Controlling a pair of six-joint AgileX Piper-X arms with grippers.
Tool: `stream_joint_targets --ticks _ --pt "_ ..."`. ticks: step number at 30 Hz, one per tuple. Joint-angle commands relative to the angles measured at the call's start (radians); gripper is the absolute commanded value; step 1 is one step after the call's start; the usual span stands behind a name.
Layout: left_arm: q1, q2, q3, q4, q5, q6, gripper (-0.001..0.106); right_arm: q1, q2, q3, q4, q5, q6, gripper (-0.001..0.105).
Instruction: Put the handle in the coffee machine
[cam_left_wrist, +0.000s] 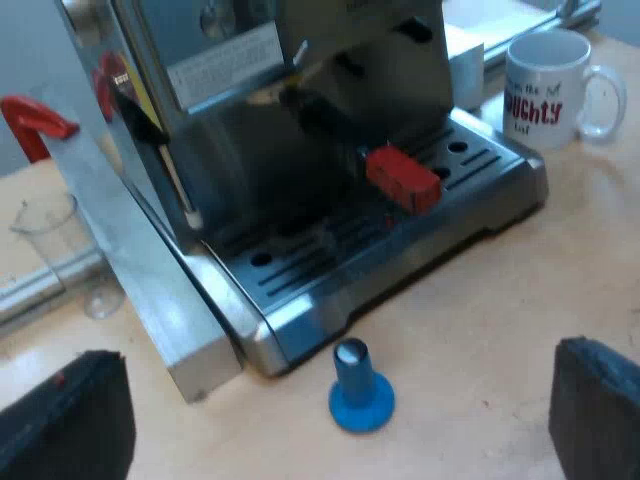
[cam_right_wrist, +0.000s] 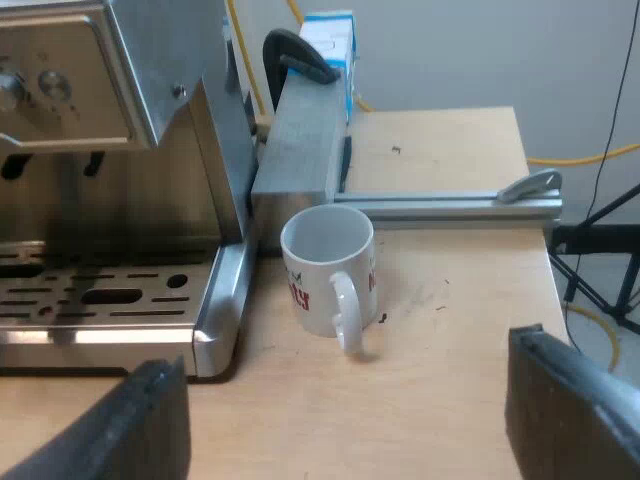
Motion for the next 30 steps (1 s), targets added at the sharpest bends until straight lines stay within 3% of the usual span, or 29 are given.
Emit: stream_joint_targets --ticks 1,2,3,6,9,12,16,22,30 --pt "-0.006 -0.114 0.032 -0.093 -0.112 -0.088 0.085 -0.004 -0.038 0.048 -0.032 0.028 -0.004 0.067" --pt "-0.006 -0.114 0.035 -0.105 -0.139 -0.101 0.085 -0.004 -0.038 0.054 -0.032 0.028 -0.001 0.067" --pt "-0.006 -0.114 0.063 -0.155 -0.235 -0.126 0.085 -0.004 -0.038 0.073 -0.032 0.019 0.027 0.067" --pt "-0.006 -0.114 0.116 -0.235 -0.365 -0.157 0.085 -0.004 -0.038 0.112 -0.063 0.016 0.031 0.067" --pt "-0.006 -0.113 0.176 -0.311 -0.369 -0.198 0.085 -0.004 -0.037 0.161 -0.122 0.011 0.003 0.067" --pt "-0.006 -0.113 0.239 -0.379 -0.369 -0.212 0.085 -0.004 -0.037 0.2 -0.187 -0.049 -0.07 0.067" --pt "-0.006 -0.113 0.325 -0.4 -0.358 -0.212 0.085 -0.004 -0.037 0.244 -0.267 -0.114 -0.072 0.067" --pt "-0.006 -0.113 0.41 -0.4 -0.325 -0.212 0.085 -0.004 -0.036 0.316 -0.277 -0.113 -0.062 0.067" --pt "-0.006 -0.113 0.426 -0.394 -0.318 -0.212 0.085 -0.004 -0.036 0.416 -0.277 -0.113 -0.06 0.067"
